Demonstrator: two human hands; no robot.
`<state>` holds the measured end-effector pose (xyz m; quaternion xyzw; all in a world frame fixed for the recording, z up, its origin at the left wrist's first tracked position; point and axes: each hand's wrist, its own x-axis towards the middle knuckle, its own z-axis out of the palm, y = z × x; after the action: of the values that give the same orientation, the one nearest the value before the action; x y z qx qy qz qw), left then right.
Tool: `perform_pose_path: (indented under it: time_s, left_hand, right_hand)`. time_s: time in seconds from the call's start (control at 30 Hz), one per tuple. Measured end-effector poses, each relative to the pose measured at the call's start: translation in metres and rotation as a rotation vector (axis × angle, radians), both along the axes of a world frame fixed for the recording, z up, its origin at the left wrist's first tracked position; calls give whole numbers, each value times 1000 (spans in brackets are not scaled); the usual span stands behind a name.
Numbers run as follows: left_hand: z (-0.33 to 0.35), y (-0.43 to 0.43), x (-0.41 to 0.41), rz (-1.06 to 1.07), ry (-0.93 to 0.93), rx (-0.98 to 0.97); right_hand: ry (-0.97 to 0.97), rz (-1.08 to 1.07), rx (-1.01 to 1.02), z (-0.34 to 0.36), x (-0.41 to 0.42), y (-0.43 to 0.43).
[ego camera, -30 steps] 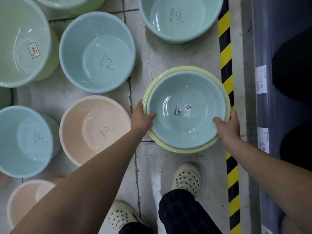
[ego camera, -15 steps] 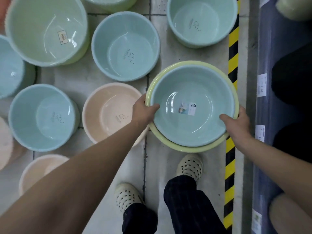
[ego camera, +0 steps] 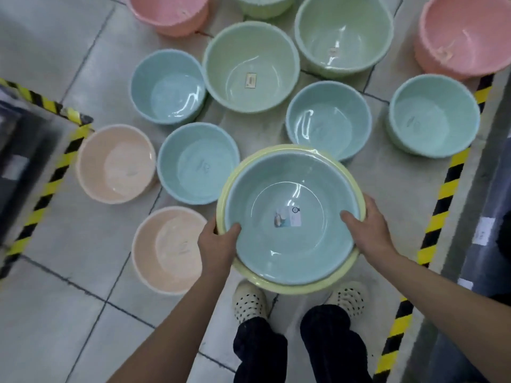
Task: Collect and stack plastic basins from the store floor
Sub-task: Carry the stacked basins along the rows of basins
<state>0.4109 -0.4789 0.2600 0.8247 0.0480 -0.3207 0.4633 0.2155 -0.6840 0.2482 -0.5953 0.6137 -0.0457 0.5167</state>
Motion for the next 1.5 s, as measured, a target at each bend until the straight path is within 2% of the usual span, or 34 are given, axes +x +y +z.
perform_pose_path:
  time_s: [0.2,0.43,0.57,0.7,0.87,1.07,1.5]
  left_hand:
    - [8,116,50,231,-35,-5]
    - [-34,232,77,496,13,76]
    - [-65,284,86,540,31,117]
    - [-99,322,97,499,105,166]
    - [-146,346,105,551,140,187]
    - [-189,342,107,837,251,89]
    - [-244,338,92,799,286,51]
  right_hand:
    - [-14,301,52,7,107,69]
    - [-4,553,75,-25,203,155]
    - [12,674,58,-58,238,200]
    - [14,731,32,-92,264,232]
    - [36,805,-6,-136,281,256]
    - [90,855,-31,-178,285,264]
    - [180,891,-140,-236,279,253]
